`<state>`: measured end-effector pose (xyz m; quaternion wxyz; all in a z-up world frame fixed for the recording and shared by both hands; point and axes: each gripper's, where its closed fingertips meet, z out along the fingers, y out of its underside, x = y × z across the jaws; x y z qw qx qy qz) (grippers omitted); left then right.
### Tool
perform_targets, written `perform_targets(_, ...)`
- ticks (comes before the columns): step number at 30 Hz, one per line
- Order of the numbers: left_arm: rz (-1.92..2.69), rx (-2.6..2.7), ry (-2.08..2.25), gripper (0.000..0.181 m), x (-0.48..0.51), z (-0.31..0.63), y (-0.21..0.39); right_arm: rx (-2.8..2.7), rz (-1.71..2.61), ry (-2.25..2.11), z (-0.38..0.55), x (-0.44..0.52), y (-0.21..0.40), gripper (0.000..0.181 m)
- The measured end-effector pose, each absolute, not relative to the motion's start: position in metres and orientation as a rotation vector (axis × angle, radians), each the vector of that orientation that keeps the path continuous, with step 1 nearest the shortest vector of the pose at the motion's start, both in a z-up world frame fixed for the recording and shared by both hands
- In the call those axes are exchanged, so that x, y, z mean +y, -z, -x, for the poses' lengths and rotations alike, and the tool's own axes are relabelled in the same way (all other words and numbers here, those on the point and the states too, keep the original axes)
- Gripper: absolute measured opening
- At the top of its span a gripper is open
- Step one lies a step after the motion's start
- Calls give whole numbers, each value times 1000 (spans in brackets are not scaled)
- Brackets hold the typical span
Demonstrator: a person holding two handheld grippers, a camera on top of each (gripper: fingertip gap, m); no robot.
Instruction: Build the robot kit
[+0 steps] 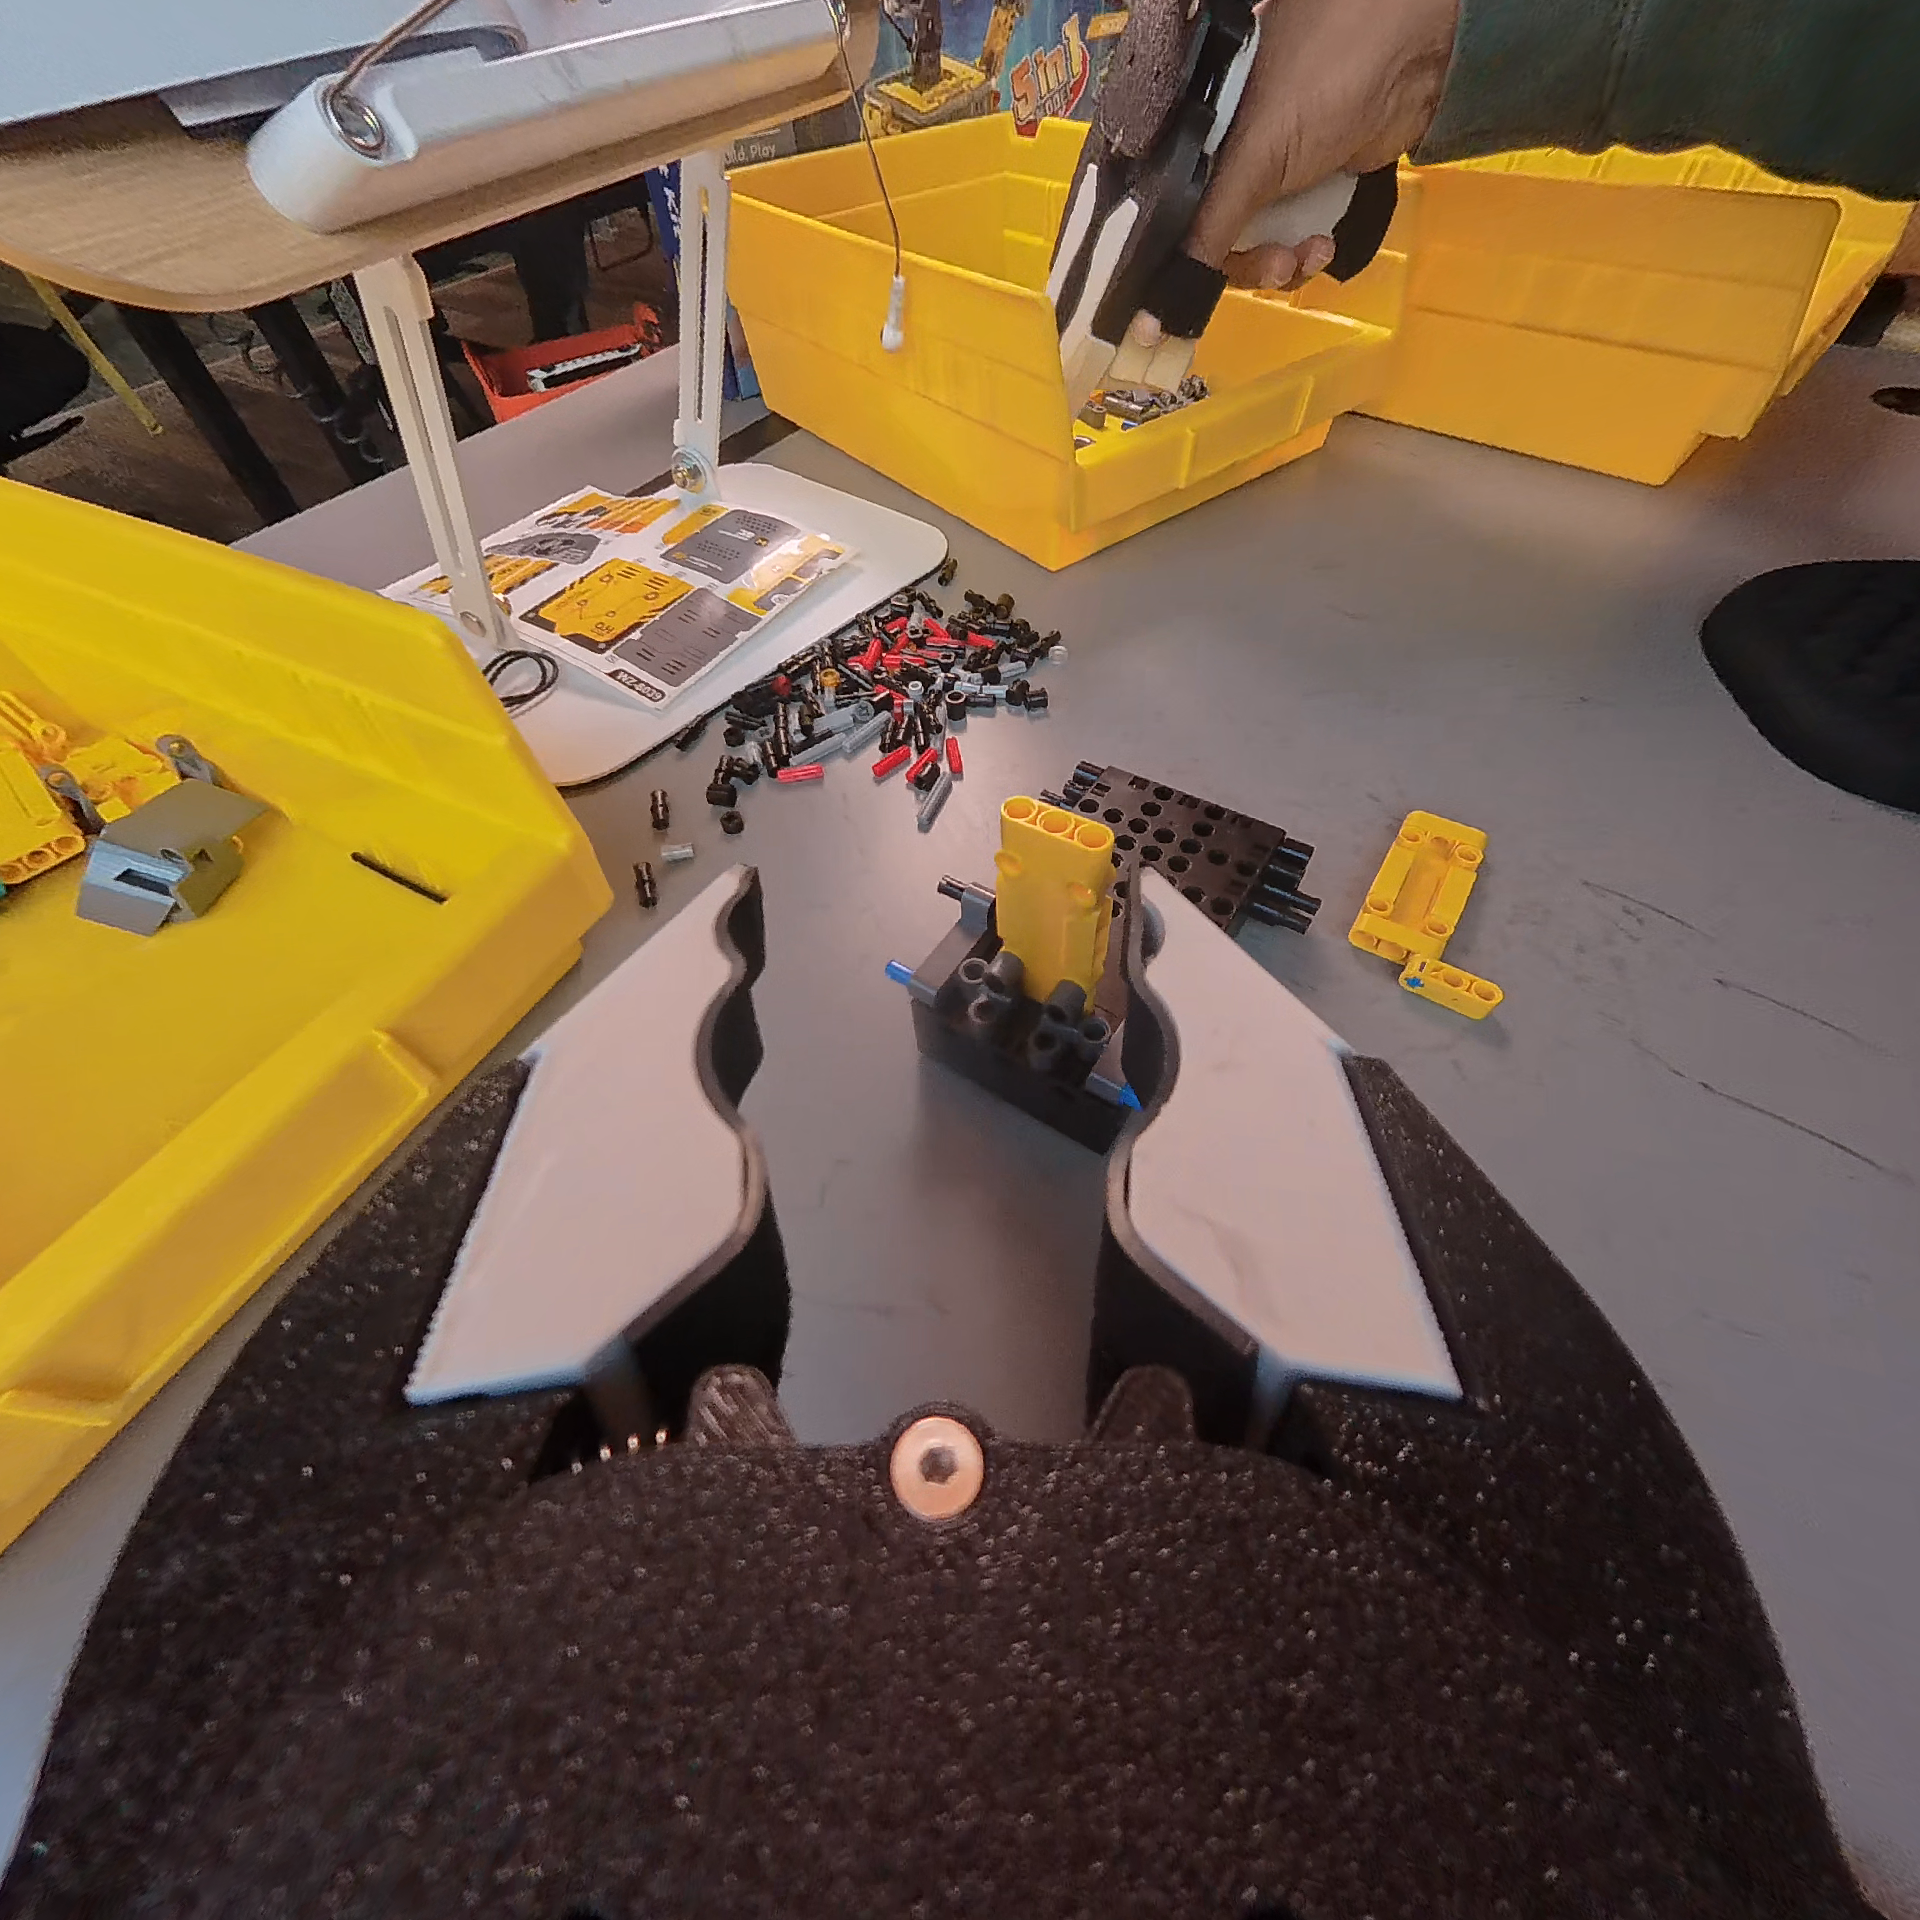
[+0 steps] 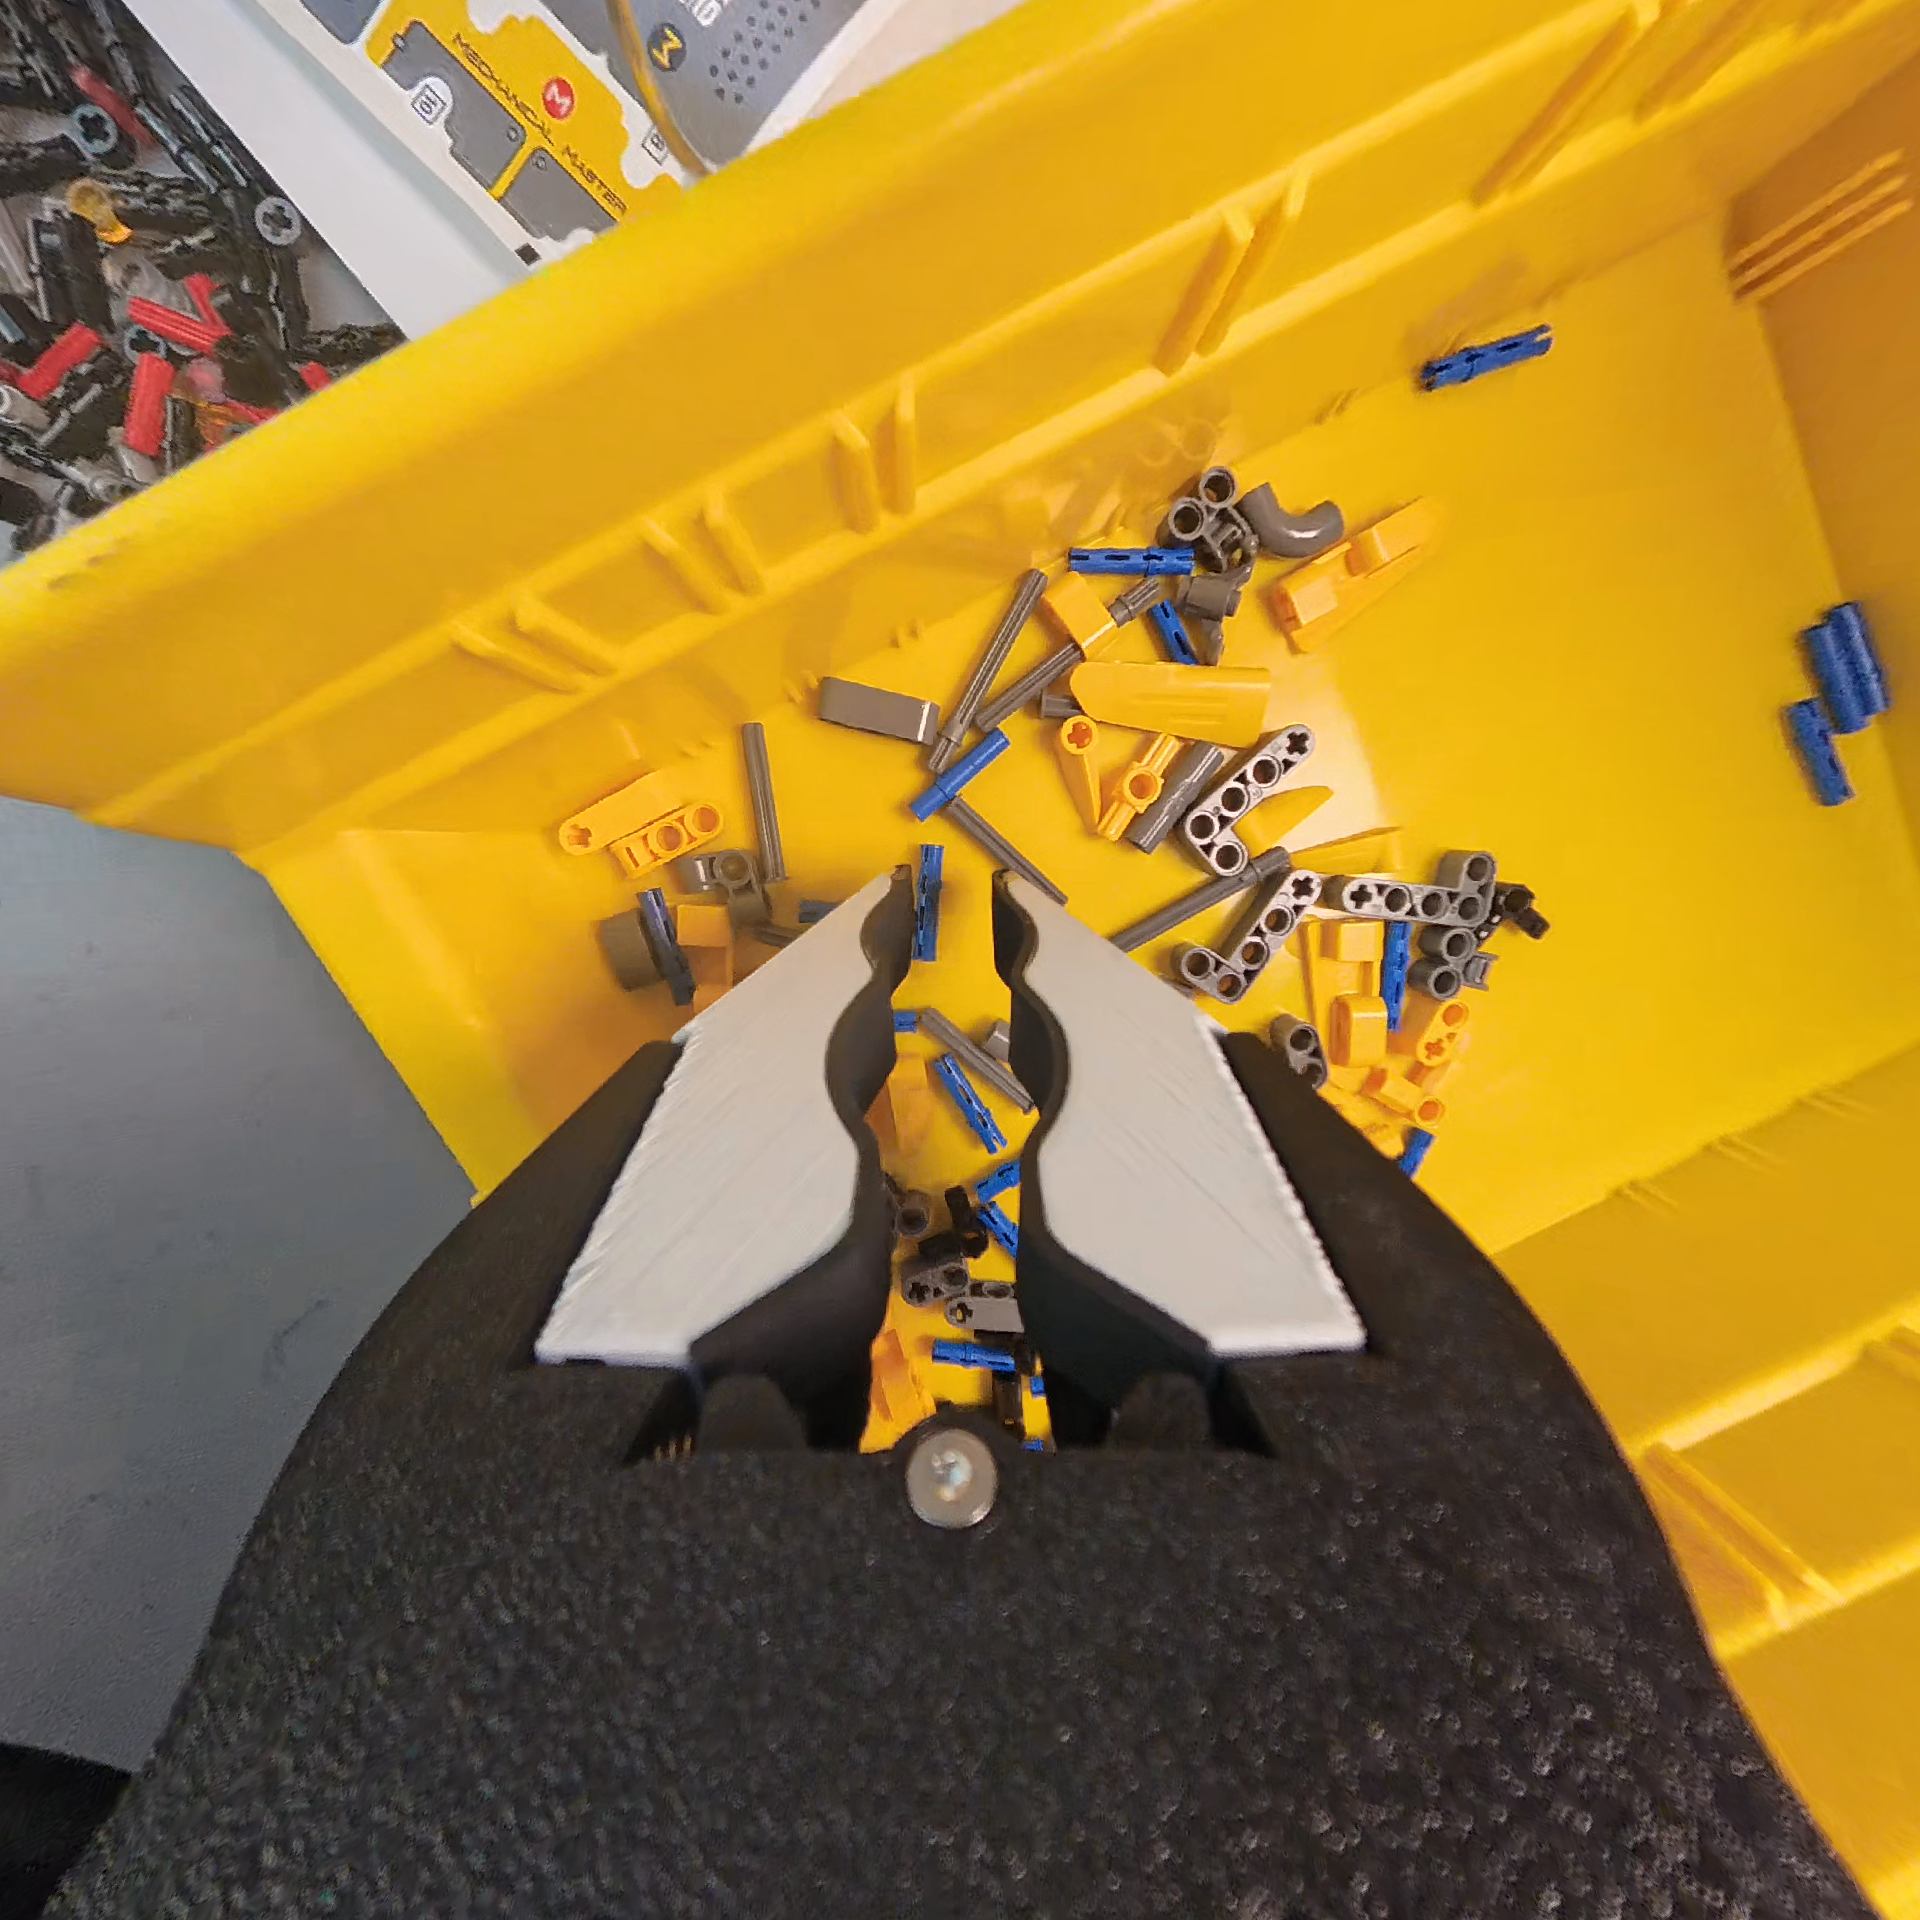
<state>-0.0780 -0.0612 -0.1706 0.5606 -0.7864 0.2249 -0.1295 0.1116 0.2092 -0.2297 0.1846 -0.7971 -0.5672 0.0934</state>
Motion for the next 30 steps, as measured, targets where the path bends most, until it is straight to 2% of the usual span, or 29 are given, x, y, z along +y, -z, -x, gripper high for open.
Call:
perform_targets(4, 1851, 538, 299, 67, -62, 77, 171, -1584, 2297, -302, -113, 206, 241, 15)
perform_targets(7, 1852, 541, 294, 65, -62, 77, 171, -1579, 2281, -272, -114, 209, 242, 5)
perform_targets(10, 1853, 543, 288, 64, -62, 77, 171, -1562, 2282, -281, -116, 207, 241, 4)
perform_targets(15, 1851, 546, 274, 63, -62, 77, 171, -1542, 2140, -396, -113, 175, 190, 4)
perform_targets(19, 1853, 546, 275, 63, -62, 76, 172, -1748, 1945, -557, -107, 93, 163, 4)
perform_targets(23, 1846, 553, 266, 63, -62, 75, 170, -1976, 1874, -527, -113, 20, 207, 5)
perform_targets(26, 1839, 556, 256, 63, -63, 73, 168, -2038, 1816, -417, -119, 7, 233, 5)
perform_targets(30, 1843, 562, 239, 63, -65, 73, 169, -2016, 1824, -405, -125, 3, 241, 25)
